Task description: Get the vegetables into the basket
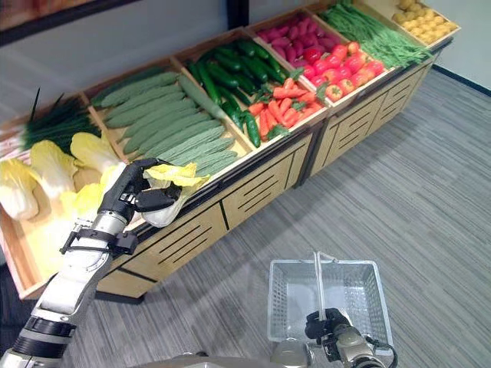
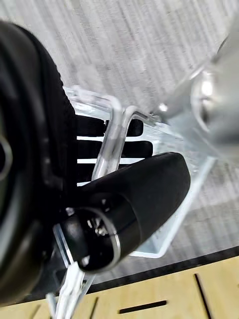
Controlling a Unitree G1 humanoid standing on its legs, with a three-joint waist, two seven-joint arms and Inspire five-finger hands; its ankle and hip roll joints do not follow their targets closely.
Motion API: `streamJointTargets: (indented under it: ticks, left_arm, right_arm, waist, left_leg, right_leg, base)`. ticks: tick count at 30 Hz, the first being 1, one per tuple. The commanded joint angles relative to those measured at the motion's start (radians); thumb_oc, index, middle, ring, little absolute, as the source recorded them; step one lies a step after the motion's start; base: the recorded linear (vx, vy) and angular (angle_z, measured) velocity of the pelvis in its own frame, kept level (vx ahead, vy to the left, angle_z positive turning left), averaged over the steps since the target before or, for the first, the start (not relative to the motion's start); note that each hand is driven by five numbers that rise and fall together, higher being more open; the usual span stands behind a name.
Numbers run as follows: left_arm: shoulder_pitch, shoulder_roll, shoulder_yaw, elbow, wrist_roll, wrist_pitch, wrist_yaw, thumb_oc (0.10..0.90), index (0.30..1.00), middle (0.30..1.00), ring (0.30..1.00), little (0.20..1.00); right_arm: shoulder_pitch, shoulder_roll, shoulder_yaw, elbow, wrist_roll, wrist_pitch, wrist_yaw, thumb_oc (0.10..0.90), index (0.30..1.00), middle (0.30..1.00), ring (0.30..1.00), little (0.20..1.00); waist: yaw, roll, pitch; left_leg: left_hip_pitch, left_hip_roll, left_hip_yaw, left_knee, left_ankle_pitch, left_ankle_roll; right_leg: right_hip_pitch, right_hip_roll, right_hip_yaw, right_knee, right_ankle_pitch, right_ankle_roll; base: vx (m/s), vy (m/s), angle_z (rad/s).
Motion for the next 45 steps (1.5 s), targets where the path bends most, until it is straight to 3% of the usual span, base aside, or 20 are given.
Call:
streamJointTargets:
  ticks: [1,7,8,9,10,11,13,15,21,23,26,29,32,34,35,36,38,45]
  left_arm:
    - [-0.089,0.031,0.02,-0.105,-0.025,-0.095,0.019,0.4,0.3,0.3,0.3,0.3]
    - [-0.091,0.026,0.013,-0.107,-0.033,-0.089,0.015,0.4,0.3,0.3,0.3,0.3]
    - [-0.1,0.021,0.004,-0.096,-0.044,-0.092,0.015,0.4,0.3,0.3,0.3,0.3]
    - [-0.105,0.021,0.003,-0.094,-0.045,-0.094,0.018,0.4,0.3,0.3,0.3,0.3]
    - [-0.095,0.015,0.007,-0.096,-0.05,-0.094,0.024,0.4,0.3,0.3,0.3,0.3]
    - [-0.096,0.016,0.008,-0.096,-0.05,-0.094,0.024,0.4,0.3,0.3,0.3,0.3]
    - [-0.07,0.009,0.03,-0.098,-0.04,-0.096,0.035,0.4,0.3,0.3,0.3,0.3]
    - [-0.054,0.02,0.045,-0.094,-0.034,-0.099,0.039,0.4,0.3,0.3,0.3,0.3]
    - [-0.024,0.032,0.066,-0.114,-0.03,-0.09,0.04,0.4,0.3,0.3,0.3,0.3]
    - [-0.027,0.037,0.064,-0.109,-0.012,-0.088,0.049,0.4,0.3,0.3,0.3,0.3]
    - [-0.023,0.055,0.072,-0.107,-0.002,-0.086,0.055,0.4,0.3,0.3,0.3,0.3]
    - [-0.036,0.069,0.075,-0.099,0.005,-0.09,0.057,0.4,0.3,0.3,0.3,0.3]
    - [-0.033,0.086,0.081,-0.095,0.006,-0.094,0.06,0.4,0.3,0.3,0.3,0.3]
    - [-0.039,0.091,0.08,-0.089,0.007,-0.093,0.064,0.4,0.3,0.3,0.3,0.3]
    - [-0.042,0.094,0.074,-0.088,0.007,-0.088,0.066,0.4,0.3,0.3,0.3,0.3]
    - [-0.043,0.095,0.074,-0.089,0.007,-0.088,0.066,0.4,0.3,0.3,0.3,0.3]
    - [-0.032,0.093,0.086,-0.093,0.01,-0.081,0.066,0.4,0.3,0.3,0.3,0.3]
    - [-0.02,0.055,0.069,-0.067,-0.018,-0.075,0.052,0.4,0.3,0.3,0.3,0.3]
  right_arm:
    - [0.018,-0.013,0.03,0.018,0.008,-0.016,-0.005,0.4,0.3,0.3,0.3,0.3]
    - [0.021,-0.03,0.021,0.018,0.015,-0.015,-0.006,0.4,0.3,0.3,0.3,0.3]
    - [0.013,-0.038,0.029,0.019,0.018,-0.018,-0.004,0.4,0.3,0.3,0.3,0.3]
    - [0.005,-0.043,0.034,0.019,0.014,-0.017,-0.003,0.4,0.3,0.3,0.3,0.3]
    - [-0.012,-0.051,0.052,0.025,0.0,-0.014,0.001,0.4,0.3,0.3,0.3,0.3]
    - [-0.014,-0.051,0.052,0.025,0.0,-0.014,0.001,0.4,0.3,0.3,0.3,0.3]
    - [-0.033,-0.056,0.077,0.029,-0.024,-0.011,0.009,0.4,0.3,0.3,0.3,0.3]
    - [-0.04,-0.053,0.09,0.036,-0.037,-0.011,0.019,0.4,0.3,0.3,0.3,0.3]
    - [0.0,-0.029,0.036,0.029,0.027,-0.01,0.008,0.4,0.3,0.3,0.3,0.3]
    - [-0.007,-0.006,0.037,0.026,0.038,-0.01,0.001,0.4,0.3,0.3,0.3,0.3]
    - [-0.02,0.021,0.06,0.005,0.032,-0.008,0.007,0.4,0.3,0.3,0.3,0.3]
    - [-0.041,0.035,0.065,-0.015,0.036,-0.01,0.006,0.4,0.3,0.3,0.3,0.3]
    - [-0.062,0.049,0.075,-0.02,0.03,-0.011,0.004,0.4,0.3,0.3,0.3,0.3]
    - [-0.066,0.054,0.081,-0.021,0.03,-0.012,0.004,0.4,0.3,0.3,0.3,0.3]
    - [-0.066,0.061,0.093,-0.015,0.026,-0.012,0.004,0.4,0.3,0.3,0.3,0.3]
    - [-0.067,0.061,0.093,-0.015,0.026,-0.012,0.004,0.4,0.3,0.3,0.3,0.3]
    - [-0.074,0.063,0.098,-0.016,0.018,-0.01,0.004,0.4,0.3,0.3,0.3,0.3]
    - [-0.052,0.036,0.116,-0.036,-0.014,-0.009,0.013,0.4,0.3,0.3,0.3,0.3]
  waist:
    - [-0.002,-0.023,-0.069]
    - [-0.007,-0.009,-0.064]
    - [0.008,-0.012,-0.045]
    - [0.017,-0.018,-0.037]
    - [0.039,-0.026,-0.031]
    - [0.037,-0.029,-0.034]
    - [0.085,-0.045,-0.024]
    - [0.092,-0.053,-0.019]
    - [0.061,-0.048,-0.031]
    - [0.052,-0.046,-0.033]
    - [0.043,-0.046,-0.03]
    - [0.033,-0.055,-0.02]
    - [0.042,-0.055,-0.026]
    - [0.049,-0.051,-0.024]
    - [0.07,-0.042,-0.026]
    - [0.069,-0.045,-0.024]
    - [0.091,-0.052,-0.029]
    - [0.059,-0.045,-0.047]
  left_leg:
    - [-0.034,-0.003,-0.058,-0.03,-0.007,-0.043]
    - [-0.054,0.047,-0.066,0.028,0.025,-0.079]
    - [-0.102,0.057,-0.148,0.139,0.063,-0.102]
    - [-0.135,0.044,-0.212,0.184,0.074,-0.101]
    - [-0.16,-0.006,-0.324,0.154,0.037,-0.081]
    - [-0.165,-0.011,-0.325,0.15,0.044,-0.077]
    - [-0.207,-0.092,-0.5,0.1,-0.027,-0.049]
    - [-0.222,-0.122,-0.585,0.102,-0.041,-0.033]
    - [-0.16,-0.13,-0.512,0.078,-0.086,0.004]
    - [-0.131,-0.149,-0.474,0.055,-0.106,0.026]
    - [-0.1,-0.171,-0.39,-0.002,-0.107,0.05]
    - [-0.123,-0.186,-0.329,-0.039,-0.089,0.06]
    - [-0.139,-0.168,-0.28,-0.045,-0.074,0.055]
    - [-0.15,-0.152,-0.267,-0.037,-0.066,0.053]
    - [-0.152,-0.131,-0.239,-0.032,-0.065,0.049]
    - [-0.155,-0.131,-0.238,-0.031,-0.059,0.049]
    - [-0.159,-0.129,-0.212,-0.014,-0.06,0.041]
    - [-0.111,-0.101,-0.22,0.006,-0.067,0.018]
  right_leg:
    - [-0.043,-0.02,0.095,0.023,-0.039,0.081]
    - [-0.028,0.025,0.104,0.013,-0.073,0.055]
    - [-0.012,0.054,0.118,-0.005,-0.084,0.031]
    - [-0.014,0.056,0.124,-0.008,-0.082,0.022]
    - [-0.008,0.058,0.151,-0.016,-0.095,0.024]
    - [-0.014,0.053,0.15,-0.016,-0.091,0.024]
    - [-0.008,0.055,0.225,-0.015,-0.1,0.031]
    - [-0.016,0.061,0.286,-0.003,-0.1,0.033]
    - [-0.005,0.055,0.334,0.007,-0.101,0.036]
    - [-0.021,0.047,0.385,0.0,-0.08,0.052]
    - [-0.085,0.04,0.475,-0.022,-0.006,0.098]
    - [-0.169,0.032,0.514,-0.052,0.074,0.143]
    - [-0.215,0.023,0.485,-0.049,0.106,0.155]
    - [-0.214,0.017,0.457,-0.028,0.084,0.149]
    - [-0.15,-0.003,0.384,0.011,0.018,0.126]
    - [-0.153,-0.004,0.385,0.01,0.022,0.124]
    - [-0.107,-0.028,0.318,-0.006,0.016,0.126]
    - [-0.09,0.005,0.304,0.009,-0.029,0.094]
  base:
    - [0.07,-0.098,-0.07]
    - [0.05,-0.139,-0.04]
    - [0.04,-0.225,-0.09]
    - [0.09,-0.125,-0.25]
    - [0.05,0.024,-0.31]
    - [0.12,0.066,-0.38]
    - [0.16,0.016,-0.67]
    - [0.14,-0.003,-1.15]
    - [0.09,0.144,-0.76]
    - [0.0,0.244,-0.2]
    - [-0.07,0.211,-1.02]
    - [-0.19,0.131,-0.85]
    - [-0.06,-0.036,-0.77]
    - [-0.07,-0.068,-0.61]
    - [-0.08,-0.051,-0.45]
    - [-0.09,-0.05,-0.35]
    - [-0.04,-0.051,-0.19]
    - [0.08,-0.102,-0.11]
